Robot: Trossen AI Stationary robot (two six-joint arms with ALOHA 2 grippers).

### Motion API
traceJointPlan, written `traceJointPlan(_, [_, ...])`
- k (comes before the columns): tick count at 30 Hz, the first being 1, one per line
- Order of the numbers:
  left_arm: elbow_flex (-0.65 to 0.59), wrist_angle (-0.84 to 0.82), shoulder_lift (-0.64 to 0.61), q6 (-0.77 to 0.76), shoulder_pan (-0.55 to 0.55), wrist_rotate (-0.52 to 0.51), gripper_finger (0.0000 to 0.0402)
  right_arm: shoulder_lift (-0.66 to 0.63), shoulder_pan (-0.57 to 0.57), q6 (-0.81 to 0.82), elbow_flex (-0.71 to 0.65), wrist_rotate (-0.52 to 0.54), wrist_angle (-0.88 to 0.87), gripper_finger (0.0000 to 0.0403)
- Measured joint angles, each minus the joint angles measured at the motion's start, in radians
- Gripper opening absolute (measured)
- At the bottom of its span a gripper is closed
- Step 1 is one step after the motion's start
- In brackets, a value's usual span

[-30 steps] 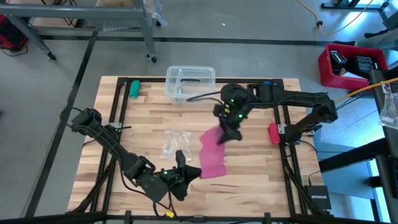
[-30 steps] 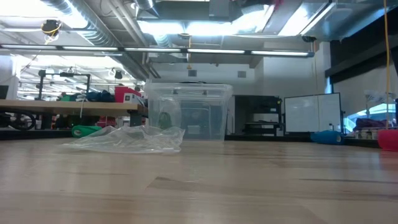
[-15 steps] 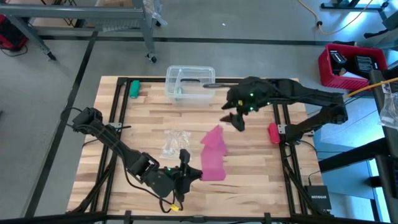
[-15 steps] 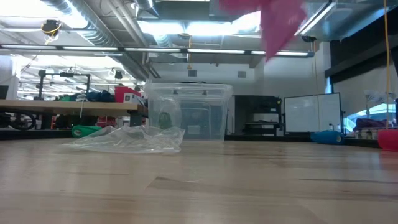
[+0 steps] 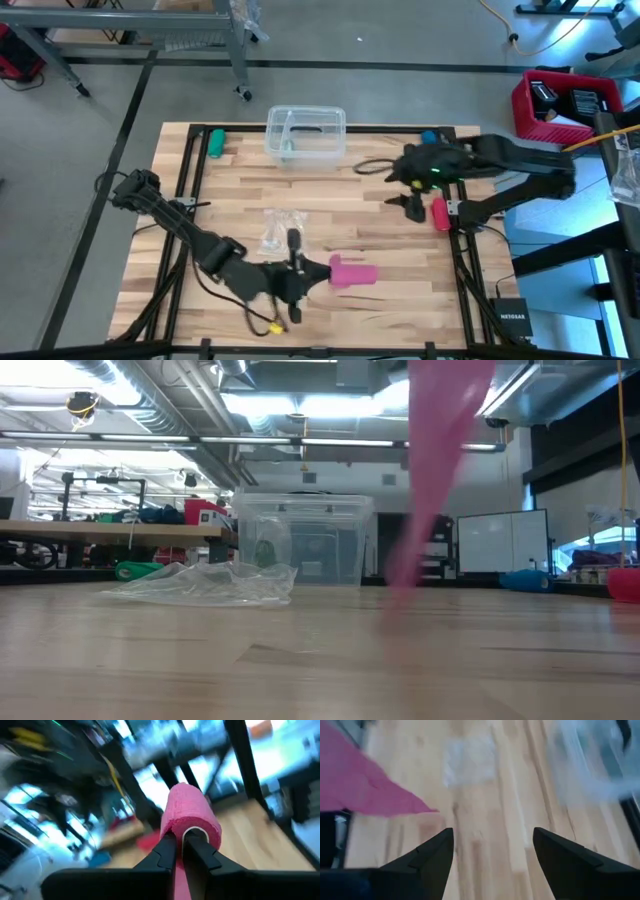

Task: Roll bandage
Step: Roll the pink bandage

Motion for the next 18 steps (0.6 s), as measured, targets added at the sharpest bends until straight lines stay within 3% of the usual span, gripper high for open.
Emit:
traceJointPlan(7, [0.025, 0.162, -0.109, 0.224, -0.004, -0.15, 0.0013, -0.251, 0.177, -0.005, -0.284, 0.133, 0.362, 0.0275])
traceJointPlan(11, [0.027, 0.193, -0.147, 0.25, 0.029, -0.167, 0.0013, -0.368, 0.257, -0.029, -0.522, 0.262, 0.662, 0.0275])
traceJointPlan(15, [0.027, 0.191, -0.148, 0.257, 0.062, -0.166, 0.0013, -0.404, 0.283, -0.057, -0.745, 0.291, 1.04, 0.0275])
traceJointPlan(18, [0.027, 0.192, -0.148, 0.254, 0.082, -0.158, 0.0013, -0.368, 0.282, -0.063, -0.836, 0.282, 1.25, 0.0275])
